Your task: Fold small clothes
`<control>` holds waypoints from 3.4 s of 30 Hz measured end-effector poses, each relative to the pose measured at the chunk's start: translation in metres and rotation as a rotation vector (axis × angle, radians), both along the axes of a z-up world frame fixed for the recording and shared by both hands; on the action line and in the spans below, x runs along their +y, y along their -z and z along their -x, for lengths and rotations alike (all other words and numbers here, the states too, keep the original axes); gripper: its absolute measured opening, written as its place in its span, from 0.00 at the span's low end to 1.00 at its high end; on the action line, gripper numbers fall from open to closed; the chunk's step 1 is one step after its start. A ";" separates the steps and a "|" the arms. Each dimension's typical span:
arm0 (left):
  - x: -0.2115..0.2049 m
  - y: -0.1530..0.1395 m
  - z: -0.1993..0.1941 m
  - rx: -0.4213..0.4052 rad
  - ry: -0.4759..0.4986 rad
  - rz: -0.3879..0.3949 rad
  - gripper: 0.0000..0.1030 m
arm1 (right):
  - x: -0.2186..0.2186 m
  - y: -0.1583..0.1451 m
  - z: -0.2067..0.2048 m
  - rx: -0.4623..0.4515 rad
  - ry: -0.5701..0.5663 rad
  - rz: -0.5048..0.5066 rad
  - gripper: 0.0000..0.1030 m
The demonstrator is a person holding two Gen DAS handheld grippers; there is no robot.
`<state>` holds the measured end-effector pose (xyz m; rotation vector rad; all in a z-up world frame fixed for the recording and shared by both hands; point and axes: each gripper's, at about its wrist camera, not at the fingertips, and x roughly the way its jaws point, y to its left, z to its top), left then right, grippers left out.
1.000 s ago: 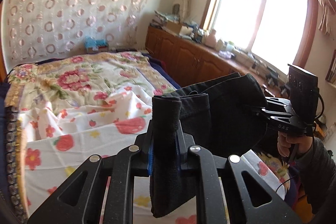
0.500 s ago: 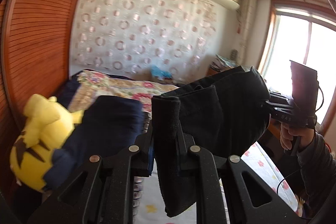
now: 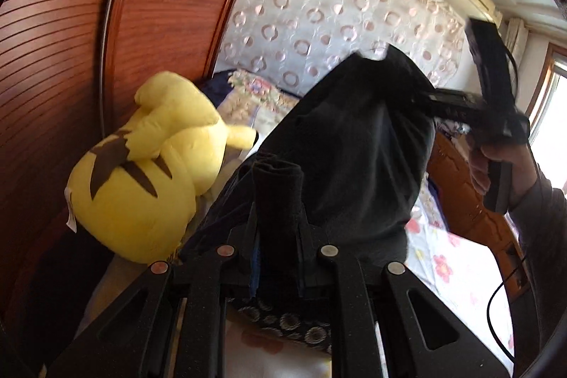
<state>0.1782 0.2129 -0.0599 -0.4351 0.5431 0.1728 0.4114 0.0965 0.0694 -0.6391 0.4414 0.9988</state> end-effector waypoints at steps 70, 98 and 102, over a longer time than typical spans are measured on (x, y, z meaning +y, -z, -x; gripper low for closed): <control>-0.211 -0.085 0.084 -0.156 0.307 -0.362 0.78 | -0.188 0.065 0.279 -0.084 0.803 -0.521 0.76; -0.210 -0.088 0.089 -0.165 0.303 -0.363 0.78 | -0.213 0.058 0.292 -0.088 0.802 -0.523 0.76; -0.210 -0.089 0.089 -0.166 0.301 -0.364 0.78 | -0.215 0.057 0.292 -0.089 0.801 -0.522 0.76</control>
